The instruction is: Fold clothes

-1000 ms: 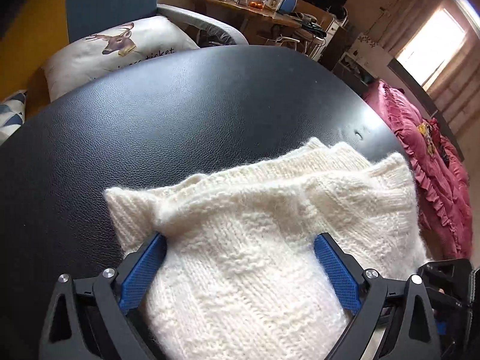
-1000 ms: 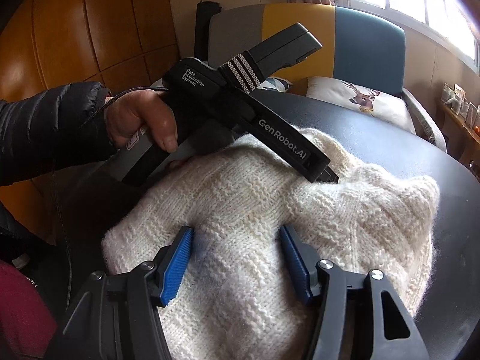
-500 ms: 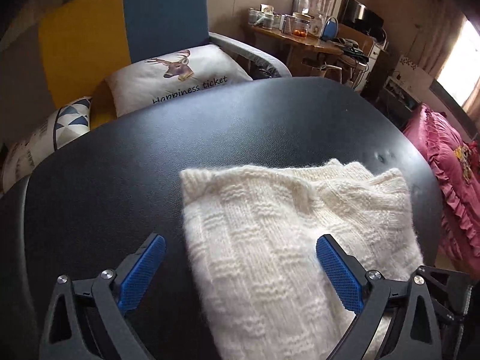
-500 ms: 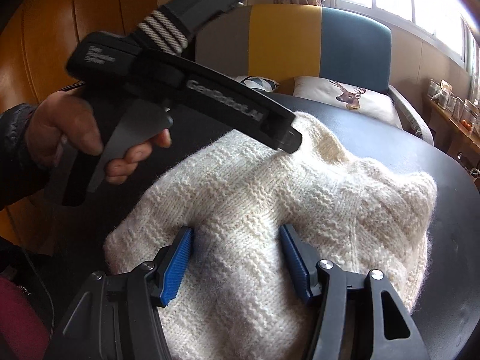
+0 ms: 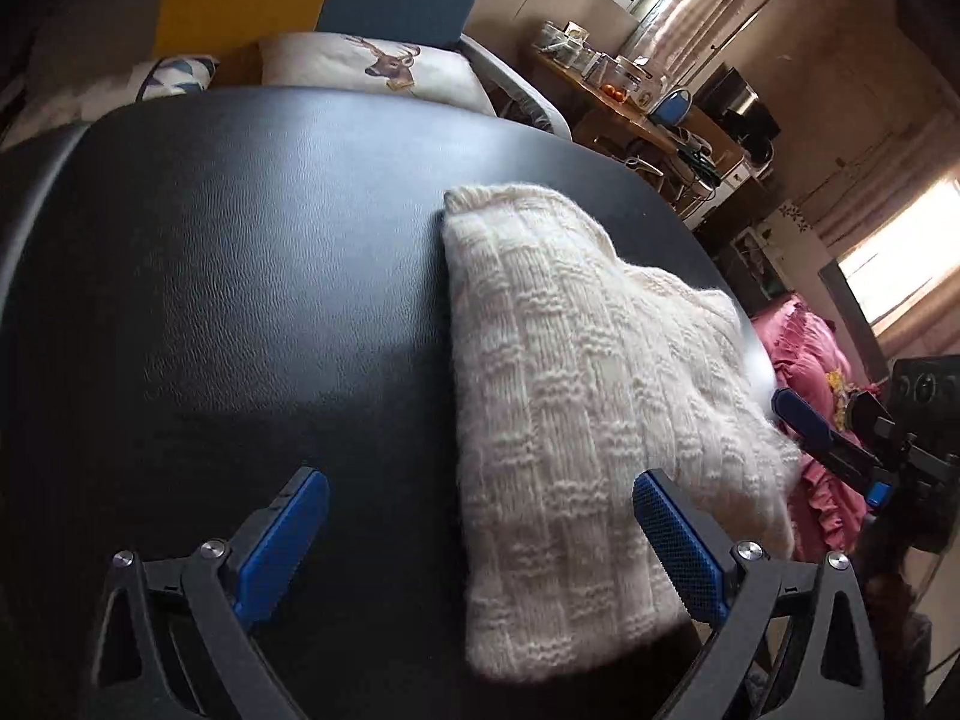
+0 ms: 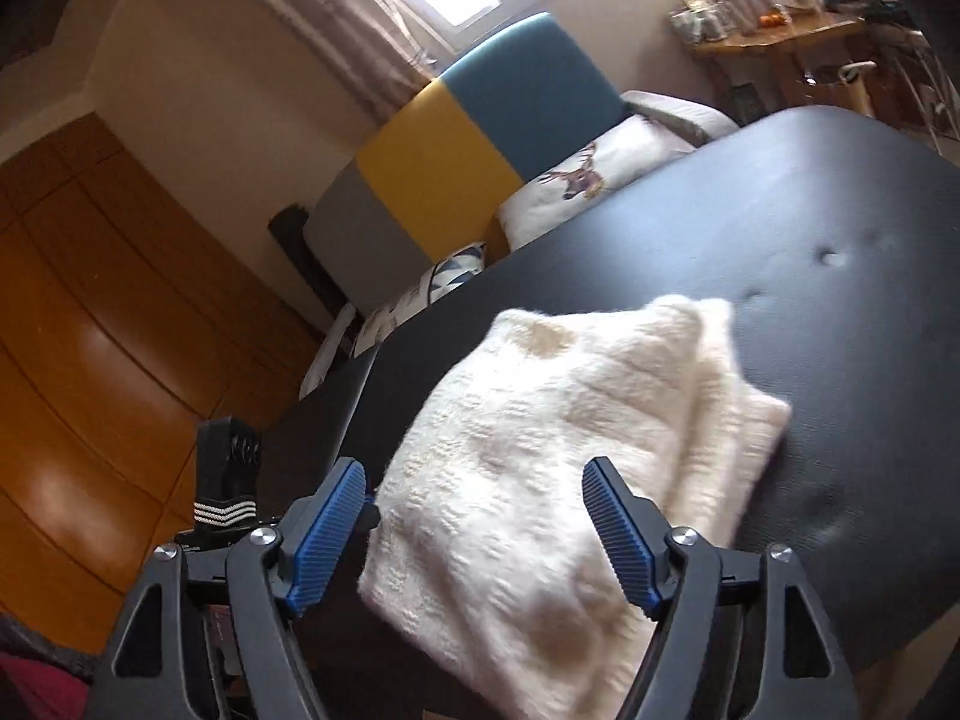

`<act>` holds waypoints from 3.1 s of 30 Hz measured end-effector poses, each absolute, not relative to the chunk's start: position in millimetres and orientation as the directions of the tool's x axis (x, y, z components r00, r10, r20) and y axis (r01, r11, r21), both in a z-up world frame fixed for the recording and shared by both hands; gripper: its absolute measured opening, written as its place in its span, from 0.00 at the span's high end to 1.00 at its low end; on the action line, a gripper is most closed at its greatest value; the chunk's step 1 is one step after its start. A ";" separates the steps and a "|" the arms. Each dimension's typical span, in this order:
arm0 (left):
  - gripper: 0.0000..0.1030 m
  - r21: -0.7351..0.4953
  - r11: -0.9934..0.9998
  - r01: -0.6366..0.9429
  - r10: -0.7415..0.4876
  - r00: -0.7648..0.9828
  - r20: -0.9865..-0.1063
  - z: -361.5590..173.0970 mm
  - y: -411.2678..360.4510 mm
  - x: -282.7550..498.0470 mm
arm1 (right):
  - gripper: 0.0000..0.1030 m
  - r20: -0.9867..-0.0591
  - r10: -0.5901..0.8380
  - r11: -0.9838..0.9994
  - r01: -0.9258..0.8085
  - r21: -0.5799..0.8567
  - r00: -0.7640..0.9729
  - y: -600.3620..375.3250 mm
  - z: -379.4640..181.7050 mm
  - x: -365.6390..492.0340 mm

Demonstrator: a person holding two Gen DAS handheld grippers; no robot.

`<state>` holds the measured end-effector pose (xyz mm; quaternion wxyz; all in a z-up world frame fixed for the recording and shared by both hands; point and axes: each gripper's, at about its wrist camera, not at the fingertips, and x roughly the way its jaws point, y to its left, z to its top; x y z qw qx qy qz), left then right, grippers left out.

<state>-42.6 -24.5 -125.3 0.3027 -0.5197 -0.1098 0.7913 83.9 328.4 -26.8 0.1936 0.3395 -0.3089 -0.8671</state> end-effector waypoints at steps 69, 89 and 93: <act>0.49 -0.604 -0.405 -0.686 0.840 -0.017 -0.543 -58.0 157.4 -61.3 | 0.44 -0.376 -0.548 -0.529 -0.039 0.848 -0.747 460.8 -92.5 174.6; 0.29 -0.483 -0.433 -0.761 0.713 0.039 -0.700 -67.7 344.4 -131.1 | 0.41 -0.622 -0.216 -0.693 -0.330 0.640 -0.752 543.3 -117.4 89.6; 0.14 -0.465 -0.486 -0.740 0.683 0.010 -0.730 -85.1 336.2 -136.6 | 0.40 -0.601 -0.212 -0.693 -0.315 0.649 -0.771 544.2 -120.7 90.0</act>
